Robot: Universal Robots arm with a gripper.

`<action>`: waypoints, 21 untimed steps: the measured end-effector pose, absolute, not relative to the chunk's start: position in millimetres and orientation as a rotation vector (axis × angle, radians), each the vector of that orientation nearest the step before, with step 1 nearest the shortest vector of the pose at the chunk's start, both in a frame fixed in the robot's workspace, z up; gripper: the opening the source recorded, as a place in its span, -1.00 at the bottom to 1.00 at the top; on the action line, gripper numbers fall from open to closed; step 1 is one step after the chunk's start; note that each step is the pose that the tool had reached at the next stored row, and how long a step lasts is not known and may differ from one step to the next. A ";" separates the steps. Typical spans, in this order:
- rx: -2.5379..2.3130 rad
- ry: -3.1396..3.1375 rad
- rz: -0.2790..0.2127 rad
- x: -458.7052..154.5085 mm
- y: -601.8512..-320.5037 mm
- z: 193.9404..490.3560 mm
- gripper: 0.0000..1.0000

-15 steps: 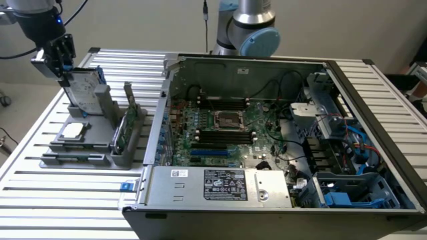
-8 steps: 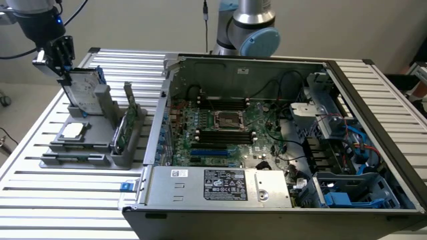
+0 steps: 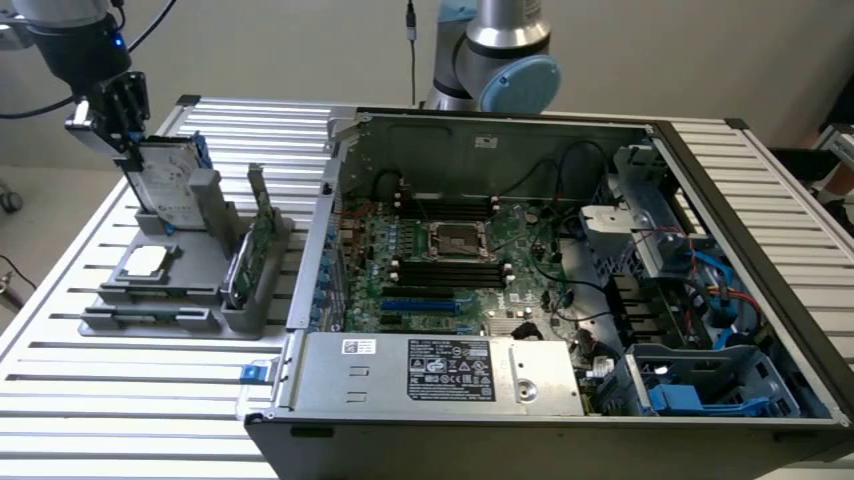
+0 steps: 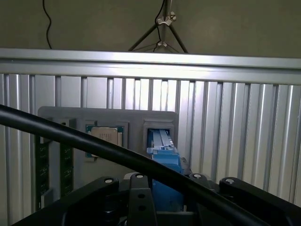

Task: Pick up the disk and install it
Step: 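Pick up the disk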

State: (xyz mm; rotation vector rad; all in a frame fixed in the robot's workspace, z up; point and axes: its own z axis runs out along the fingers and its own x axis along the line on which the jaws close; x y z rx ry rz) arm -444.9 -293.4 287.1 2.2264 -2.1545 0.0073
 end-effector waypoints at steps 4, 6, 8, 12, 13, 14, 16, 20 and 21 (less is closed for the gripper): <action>2.226 -2.155 0.007 -444.9 -293.4 287.0 -0.34; 2.226 -2.155 0.008 -444.9 -293.4 287.0 -0.34; 2.226 -2.155 0.007 -444.9 -293.4 287.0 -0.35; 2.226 -2.155 0.007 -444.9 -293.4 287.0 -0.35; 2.226 -2.155 0.008 -444.9 -293.4 287.0 -0.35; 2.227 -2.155 0.008 -444.9 -293.4 287.1 -0.35; 2.226 -2.155 0.008 -444.9 -293.4 287.9 -0.35; 2.226 -2.155 0.008 -444.9 -293.1 291.1 -0.35; 2.226 -2.154 0.007 -444.9 -293.0 292.8 -0.35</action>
